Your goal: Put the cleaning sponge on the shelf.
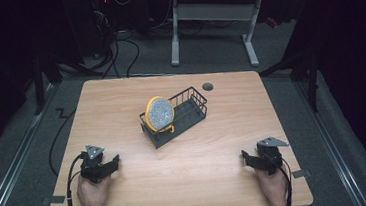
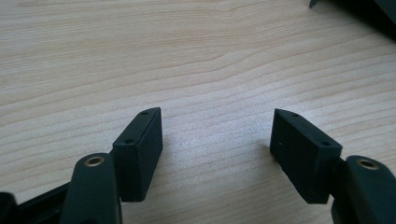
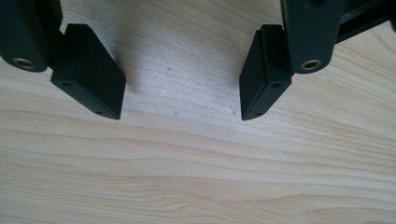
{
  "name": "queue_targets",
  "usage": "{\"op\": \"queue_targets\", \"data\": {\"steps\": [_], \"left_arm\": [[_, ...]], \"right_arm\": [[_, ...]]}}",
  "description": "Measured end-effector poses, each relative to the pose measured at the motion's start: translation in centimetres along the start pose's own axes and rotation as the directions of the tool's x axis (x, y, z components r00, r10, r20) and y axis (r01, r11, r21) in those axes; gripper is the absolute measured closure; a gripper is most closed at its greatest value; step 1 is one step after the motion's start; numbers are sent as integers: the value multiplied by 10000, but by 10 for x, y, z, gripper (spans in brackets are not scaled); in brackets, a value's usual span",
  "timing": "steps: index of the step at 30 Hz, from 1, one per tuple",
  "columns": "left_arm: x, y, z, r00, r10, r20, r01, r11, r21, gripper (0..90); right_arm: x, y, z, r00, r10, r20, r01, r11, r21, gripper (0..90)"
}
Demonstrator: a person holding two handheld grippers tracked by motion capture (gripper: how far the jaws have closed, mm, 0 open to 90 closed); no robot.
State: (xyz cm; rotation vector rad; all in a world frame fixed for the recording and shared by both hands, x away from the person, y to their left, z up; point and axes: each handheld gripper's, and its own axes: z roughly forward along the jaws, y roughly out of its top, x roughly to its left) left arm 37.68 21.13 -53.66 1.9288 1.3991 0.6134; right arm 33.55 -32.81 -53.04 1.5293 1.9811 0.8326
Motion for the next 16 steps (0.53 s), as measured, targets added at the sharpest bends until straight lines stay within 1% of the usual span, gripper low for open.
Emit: {"op": "queue_targets", "data": {"steps": [5, 16], "left_arm": [[-1, -1, 0, 10000, 15, 40, -15, 10000, 20, 308], [-1, -1, 0, 10000, 27, 73, -28, 10000, 30, 297]], "right_arm": [[0, 0, 0, 10000, 0, 2, 0, 10000, 0, 317], [0, 0, 0, 10000, -3, -5, 3, 10000, 0, 317]]}}
